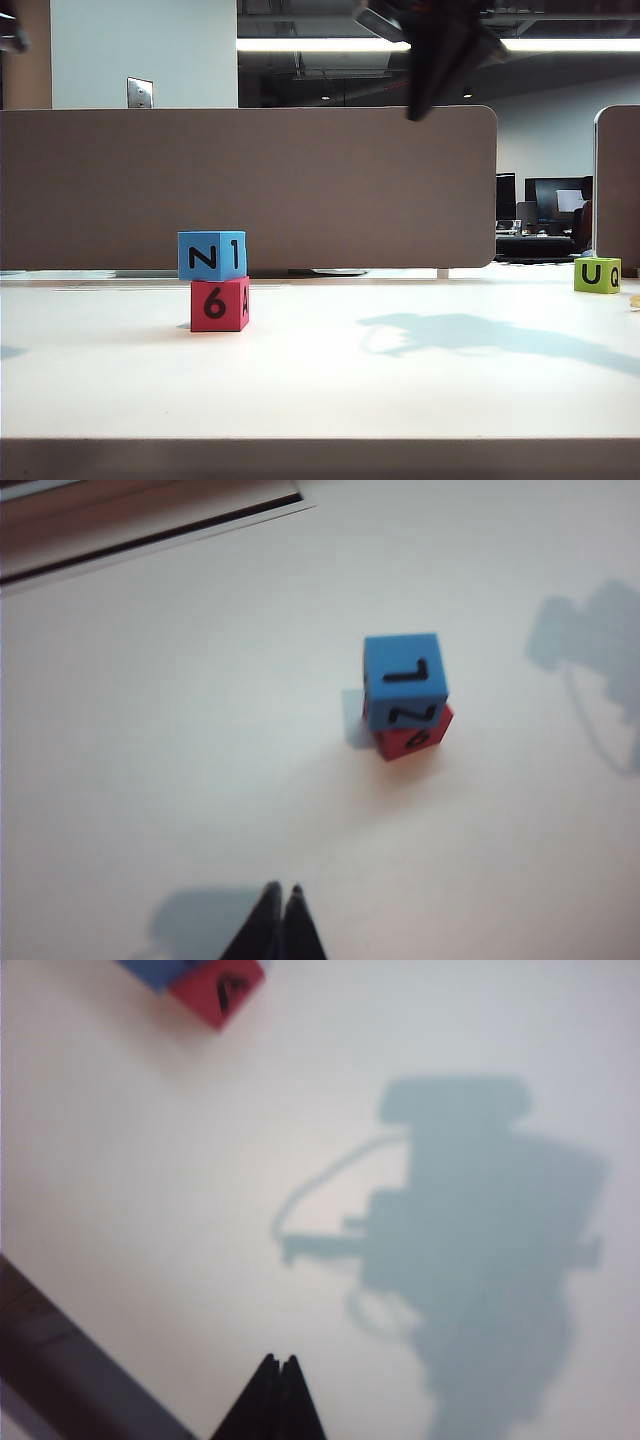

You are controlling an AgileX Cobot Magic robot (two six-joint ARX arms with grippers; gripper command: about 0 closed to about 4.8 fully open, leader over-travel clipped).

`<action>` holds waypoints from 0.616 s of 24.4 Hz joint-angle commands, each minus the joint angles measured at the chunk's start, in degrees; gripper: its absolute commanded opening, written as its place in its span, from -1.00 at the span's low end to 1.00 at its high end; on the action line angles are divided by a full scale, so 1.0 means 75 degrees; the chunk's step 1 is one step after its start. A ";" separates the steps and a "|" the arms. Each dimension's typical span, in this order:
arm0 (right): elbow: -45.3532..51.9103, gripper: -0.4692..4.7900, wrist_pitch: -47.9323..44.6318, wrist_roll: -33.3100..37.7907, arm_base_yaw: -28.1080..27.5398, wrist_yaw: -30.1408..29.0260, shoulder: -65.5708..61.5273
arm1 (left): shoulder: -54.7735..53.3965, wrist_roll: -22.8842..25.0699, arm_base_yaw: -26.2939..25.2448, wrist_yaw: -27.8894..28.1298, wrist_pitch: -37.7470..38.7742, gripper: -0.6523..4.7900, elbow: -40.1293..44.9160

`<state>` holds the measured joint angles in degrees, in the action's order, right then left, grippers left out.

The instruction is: Stack the letter block on the right onto the letter block on the left.

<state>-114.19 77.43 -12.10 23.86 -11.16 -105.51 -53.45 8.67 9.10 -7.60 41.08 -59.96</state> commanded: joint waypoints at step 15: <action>0.4841 -0.69 -0.3552 0.0376 -0.0828 0.0772 0.5694 | 0.3185 -0.0254 -0.0015 -0.0533 -0.0233 -0.78 0.3156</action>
<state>-81.03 56.42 -8.64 17.63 -8.01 -66.48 -30.28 6.68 9.08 -9.56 41.39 -37.80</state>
